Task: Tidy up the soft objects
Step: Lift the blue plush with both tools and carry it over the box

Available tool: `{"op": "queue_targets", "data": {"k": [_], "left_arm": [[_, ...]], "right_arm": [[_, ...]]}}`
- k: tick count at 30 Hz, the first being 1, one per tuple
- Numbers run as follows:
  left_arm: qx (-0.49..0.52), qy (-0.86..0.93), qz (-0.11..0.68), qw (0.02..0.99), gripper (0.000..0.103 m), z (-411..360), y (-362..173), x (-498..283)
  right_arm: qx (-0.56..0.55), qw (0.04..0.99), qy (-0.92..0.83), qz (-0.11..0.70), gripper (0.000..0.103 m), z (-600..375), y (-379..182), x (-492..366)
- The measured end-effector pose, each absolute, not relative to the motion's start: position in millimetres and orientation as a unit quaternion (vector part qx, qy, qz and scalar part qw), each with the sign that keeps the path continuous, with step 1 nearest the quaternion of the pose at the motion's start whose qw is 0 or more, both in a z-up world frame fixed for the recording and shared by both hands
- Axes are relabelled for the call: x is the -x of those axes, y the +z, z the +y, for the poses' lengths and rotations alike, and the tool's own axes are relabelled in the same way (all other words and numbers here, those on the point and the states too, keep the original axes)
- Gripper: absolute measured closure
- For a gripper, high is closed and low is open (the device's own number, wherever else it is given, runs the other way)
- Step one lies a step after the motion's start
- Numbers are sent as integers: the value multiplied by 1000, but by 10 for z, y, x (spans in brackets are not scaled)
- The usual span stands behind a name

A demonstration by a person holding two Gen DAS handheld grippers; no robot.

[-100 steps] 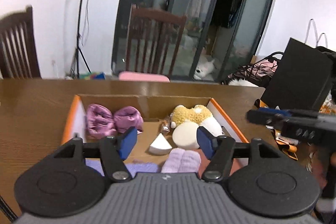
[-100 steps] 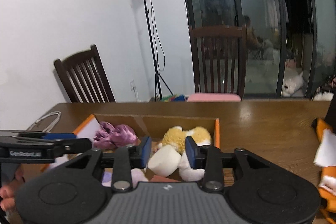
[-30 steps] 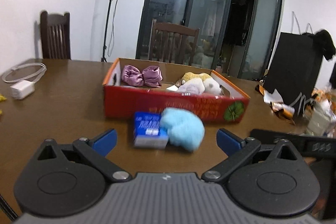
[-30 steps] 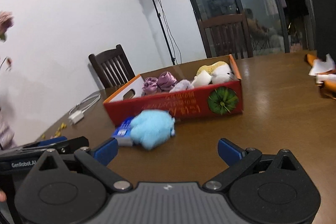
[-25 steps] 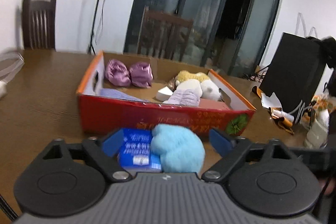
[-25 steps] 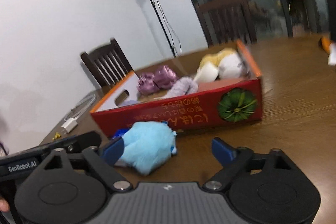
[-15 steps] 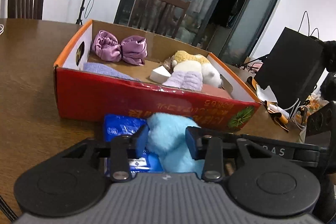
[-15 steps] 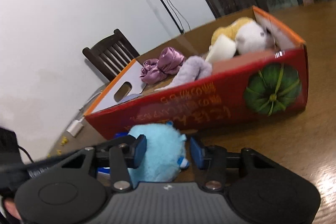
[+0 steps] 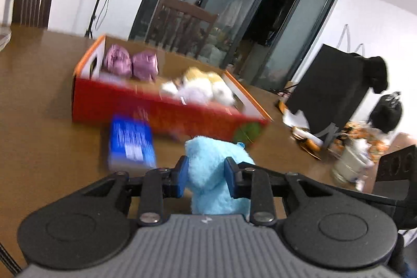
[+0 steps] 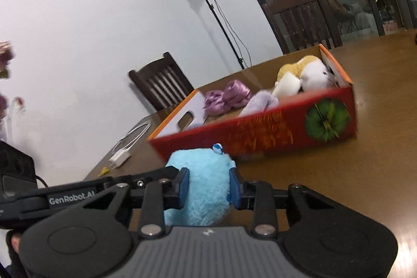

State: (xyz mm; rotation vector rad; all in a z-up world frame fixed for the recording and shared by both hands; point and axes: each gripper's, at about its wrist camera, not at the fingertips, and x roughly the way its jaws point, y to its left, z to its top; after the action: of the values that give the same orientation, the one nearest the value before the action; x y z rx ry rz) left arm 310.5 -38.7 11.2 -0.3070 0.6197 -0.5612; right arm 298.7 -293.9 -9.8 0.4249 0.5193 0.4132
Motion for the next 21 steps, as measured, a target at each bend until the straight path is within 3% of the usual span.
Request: {"op": "queue_targets", "data": {"k": [7, 9, 14, 21], "left_arm": [[212, -263, 354, 872, 72, -201, -145, -2335], [203, -250, 355, 877, 58, -172, -160, -2216], [187, -229, 339, 893, 43, -86, -85, -2032], [189, -245, 345, 886, 41, -172, -143, -1999]], "right_arm": [[-170, 918, 210, 290, 65, -2873, -199, -2077], [-172, 917, 213, 291, 57, -2891, -211, -1935], [-176, 929, 185, 266, 53, -3018, -134, -1726], [-177, 926, 189, 275, 53, -2970, -210, -1697]]}}
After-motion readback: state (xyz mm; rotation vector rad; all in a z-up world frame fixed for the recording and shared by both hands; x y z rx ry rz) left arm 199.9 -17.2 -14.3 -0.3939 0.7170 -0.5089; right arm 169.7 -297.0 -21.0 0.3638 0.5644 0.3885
